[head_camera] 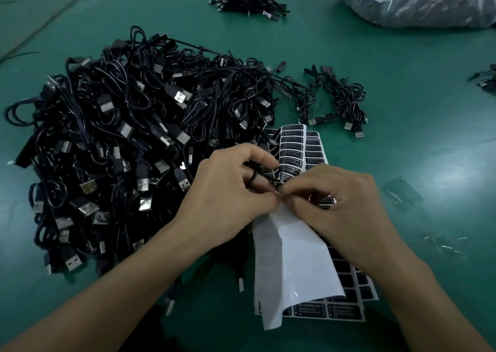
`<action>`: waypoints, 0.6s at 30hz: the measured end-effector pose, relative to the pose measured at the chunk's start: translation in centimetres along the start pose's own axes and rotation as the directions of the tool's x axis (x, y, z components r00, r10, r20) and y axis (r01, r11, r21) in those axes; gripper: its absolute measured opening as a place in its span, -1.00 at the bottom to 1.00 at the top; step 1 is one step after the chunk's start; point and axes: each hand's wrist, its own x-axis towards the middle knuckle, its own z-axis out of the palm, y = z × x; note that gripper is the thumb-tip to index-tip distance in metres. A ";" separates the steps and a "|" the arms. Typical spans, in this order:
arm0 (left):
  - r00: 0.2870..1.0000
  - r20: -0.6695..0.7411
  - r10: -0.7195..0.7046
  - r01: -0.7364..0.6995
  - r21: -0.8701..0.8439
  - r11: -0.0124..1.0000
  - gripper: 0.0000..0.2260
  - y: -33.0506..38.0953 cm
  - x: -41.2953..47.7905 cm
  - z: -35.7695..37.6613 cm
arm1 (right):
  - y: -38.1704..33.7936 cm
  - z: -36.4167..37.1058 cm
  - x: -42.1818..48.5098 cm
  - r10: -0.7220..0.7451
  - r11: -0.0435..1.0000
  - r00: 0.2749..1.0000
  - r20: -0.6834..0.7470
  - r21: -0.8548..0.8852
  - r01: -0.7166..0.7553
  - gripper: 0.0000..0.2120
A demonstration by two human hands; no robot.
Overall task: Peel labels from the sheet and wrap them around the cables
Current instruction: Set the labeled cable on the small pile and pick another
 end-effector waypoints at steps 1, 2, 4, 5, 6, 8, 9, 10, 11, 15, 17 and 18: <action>1.000 0.007 0.001 -0.001 0.003 1.000 -0.66 0.0 0.0 0.0 | 0.1 0.0 0.0 -0.027 1.000 0.999 0.036 -0.014 0.028 -0.76; 1.000 0.010 0.003 -0.004 0.008 1.000 -0.66 0.0 0.0 0.0 | 0.1 0.0 0.0 -0.038 0.999 0.997 0.066 -0.022 0.040 -0.74; 1.000 0.010 0.004 -0.005 0.019 1.000 -0.65 0.0 0.0 0.0 | 0.1 0.0 0.0 -0.043 0.998 0.995 0.095 -0.045 0.047 -0.71; 1.000 0.011 0.003 -0.003 0.023 1.000 -0.65 0.0 0.0 -0.1 | 0.1 0.0 0.0 -0.055 0.996 0.994 0.096 -0.066 0.061 -0.71; 1.000 0.012 0.003 -0.004 0.029 1.000 -0.64 0.0 -0.1 -0.1 | 0.2 0.0 0.1 -0.073 0.992 0.993 0.094 -0.095 0.082 -0.72; 1.000 0.012 0.009 -0.010 0.043 0.999 -0.63 0.1 0.0 -0.1 | 0.2 0.0 0.2 -0.104 0.979 0.991 0.089 -0.166 0.118 -0.73; 1.000 0.011 0.010 -0.011 0.047 0.999 -0.63 0.2 0.0 -0.1 | 0.1 -0.1 0.3 -0.108 0.973 0.990 0.087 -0.197 0.123 -0.74; 1.000 0.010 0.010 -0.011 0.051 0.999 -0.64 0.2 0.0 -0.2 | 0.1 -0.1 0.4 -0.109 0.968 0.990 0.088 -0.219 0.126 -0.74; 1.000 0.010 0.008 -0.009 0.055 0.998 -0.64 0.2 0.0 -0.2 | 0.1 -0.2 0.4 -0.110 0.963 0.990 0.093 -0.237 0.129 -0.75; 1.000 0.019 0.010 -0.012 0.069 0.998 -0.65 0.3 -0.1 -0.1 | 0.1 -0.5 0.6 -0.126 0.947 0.983 0.134 -0.278 0.159 -0.76; 1.000 0.023 0.008 -0.010 0.068 0.998 -0.65 0.3 -0.1 -0.2 | 0.2 -0.6 0.6 -0.148 0.946 0.981 0.125 -0.271 0.177 -0.82; 1.000 0.022 0.005 -0.006 0.067 0.998 -0.65 0.2 -0.1 -0.2 | 0.3 -0.7 0.6 -0.164 0.945 0.980 0.113 -0.269 0.189 -0.86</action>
